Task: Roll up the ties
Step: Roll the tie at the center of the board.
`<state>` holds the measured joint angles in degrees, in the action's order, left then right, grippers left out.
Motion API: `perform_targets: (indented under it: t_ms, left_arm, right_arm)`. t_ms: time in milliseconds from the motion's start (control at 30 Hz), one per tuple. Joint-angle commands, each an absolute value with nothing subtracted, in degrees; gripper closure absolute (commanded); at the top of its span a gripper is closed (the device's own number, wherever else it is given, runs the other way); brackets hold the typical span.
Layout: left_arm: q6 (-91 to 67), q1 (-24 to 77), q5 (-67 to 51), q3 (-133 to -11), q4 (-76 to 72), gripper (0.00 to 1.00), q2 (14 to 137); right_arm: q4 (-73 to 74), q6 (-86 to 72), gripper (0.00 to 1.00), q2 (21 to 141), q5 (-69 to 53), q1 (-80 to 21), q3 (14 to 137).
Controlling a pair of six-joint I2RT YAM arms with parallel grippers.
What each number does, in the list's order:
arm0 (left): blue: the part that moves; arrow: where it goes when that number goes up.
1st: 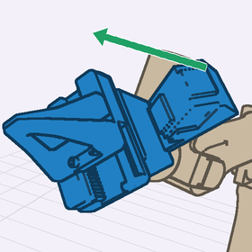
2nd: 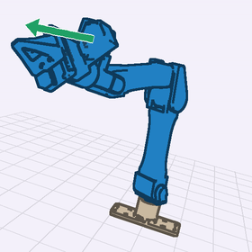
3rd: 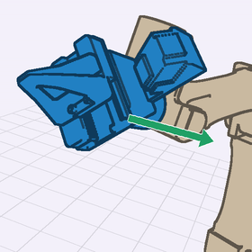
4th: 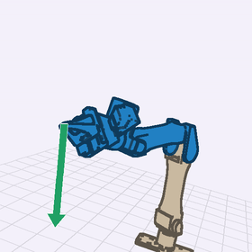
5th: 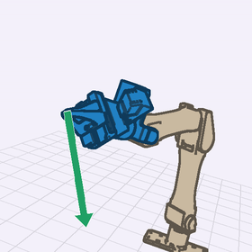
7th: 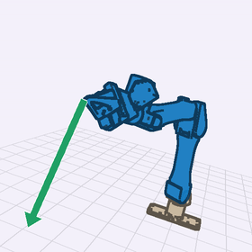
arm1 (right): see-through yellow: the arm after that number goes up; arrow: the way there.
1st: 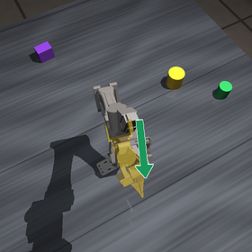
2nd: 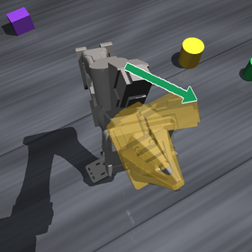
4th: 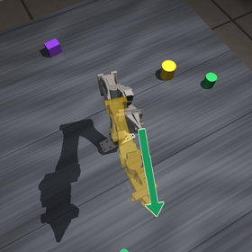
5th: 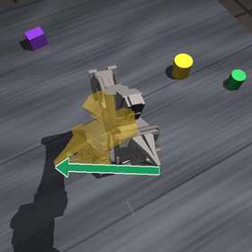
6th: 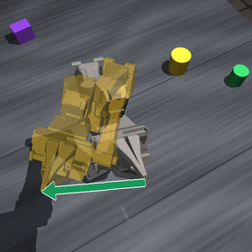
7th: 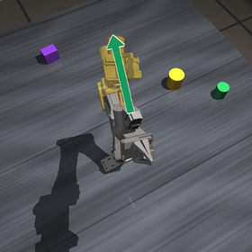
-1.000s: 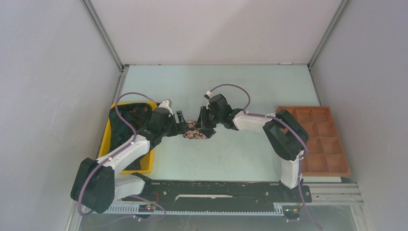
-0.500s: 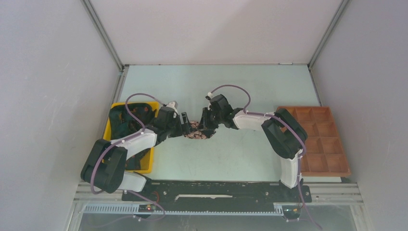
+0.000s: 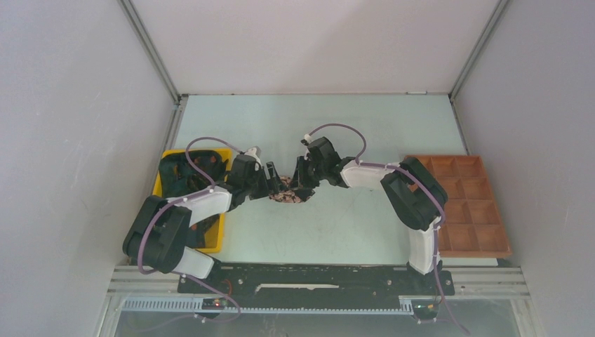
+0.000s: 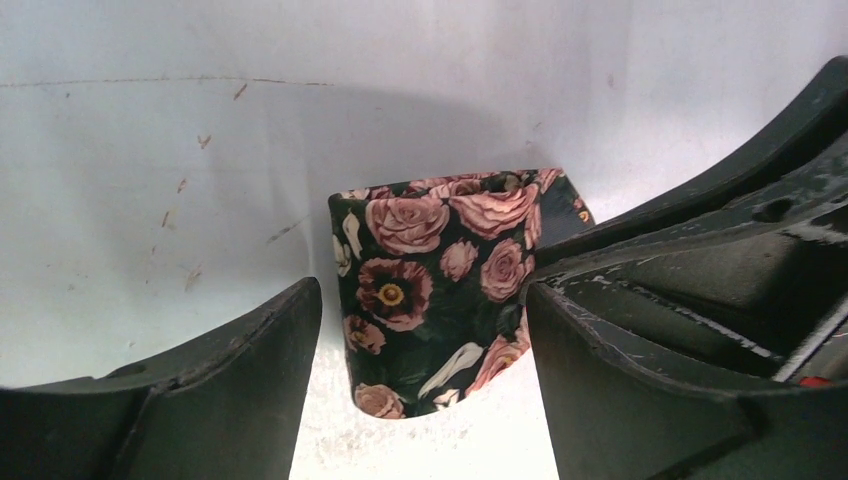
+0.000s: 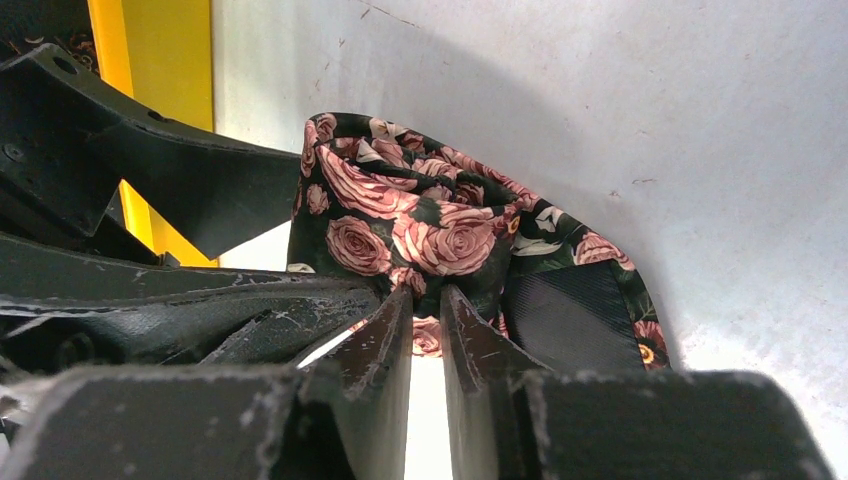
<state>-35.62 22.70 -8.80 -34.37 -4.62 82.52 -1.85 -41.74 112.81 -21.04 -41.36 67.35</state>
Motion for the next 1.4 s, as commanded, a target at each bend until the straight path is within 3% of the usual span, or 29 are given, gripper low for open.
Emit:
perform_targets:
  t_ms: [0,233,400,800,1367]
  left_arm:
    - [-38.2,22.4,-9.5,-34.6,-8.7,0.19,81.6]
    - [-39.9,22.5,-8.1,-33.9,-9.6,0.21,82.5]
    - [-40.2,22.4,-9.5,-34.4,-10.6,0.38,85.7]
    - [-35.2,24.9,-5.3,-37.6,-2.0,0.60,83.3]
    - [-23.1,38.1,19.1,-61.0,32.1,0.61,90.5]
  right_arm:
    - [-1.7,-41.0,0.82,114.6,-21.7,-41.5,68.0]
    - [-3.0,-41.6,0.82,114.2,-22.3,-40.9,66.8]
    - [-3.2,-41.6,0.82,113.5,-22.4,-40.5,66.4]
    - [-4.4,-41.0,0.81,108.4,-22.9,-35.2,62.4]
    - [-5.7,-41.8,0.81,102.6,-23.1,-28.7,56.3]
